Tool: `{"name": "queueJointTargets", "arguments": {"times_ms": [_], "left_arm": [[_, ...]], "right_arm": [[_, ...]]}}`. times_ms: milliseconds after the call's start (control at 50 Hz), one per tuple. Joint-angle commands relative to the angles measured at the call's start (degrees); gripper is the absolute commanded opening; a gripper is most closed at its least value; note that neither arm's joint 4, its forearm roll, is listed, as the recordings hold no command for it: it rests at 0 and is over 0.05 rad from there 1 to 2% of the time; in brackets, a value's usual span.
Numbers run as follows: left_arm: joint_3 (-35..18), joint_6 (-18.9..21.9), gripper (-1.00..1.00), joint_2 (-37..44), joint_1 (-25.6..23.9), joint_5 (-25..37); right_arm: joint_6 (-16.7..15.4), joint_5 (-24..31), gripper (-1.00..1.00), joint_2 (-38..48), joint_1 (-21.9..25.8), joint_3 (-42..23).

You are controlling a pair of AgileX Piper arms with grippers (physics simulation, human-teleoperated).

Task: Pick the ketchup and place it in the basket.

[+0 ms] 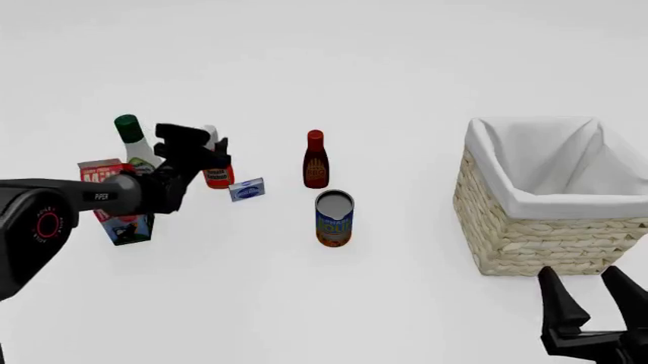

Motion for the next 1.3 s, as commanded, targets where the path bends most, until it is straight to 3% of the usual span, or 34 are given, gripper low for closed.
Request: {"name": "queueJointTargets", "arguments": {"times_ms": [20,940,960,1300], "left_arm": [[-0.84,-0.23,1.00,1.51,0.06,-0.08],[-6.04,-0.03,1.00,6.95,-0.09,0.60],[-5.90,-0.03,-1.00,6.96,-0.09,0.42],[-3.05,-0.96,-1.00,4.35,-0.30,-0.61]], "right_arm": [[0.05,-0.16,1.00,0.19,0.02,0.00],[0.24,0.14,1.00,-0.32,-0.03,-0.01],[0.22,0.33,1.00,-0.51,-0.04,0.00],[0.18,0.42,1.00,-0.63,0.19,-0.01]]}}
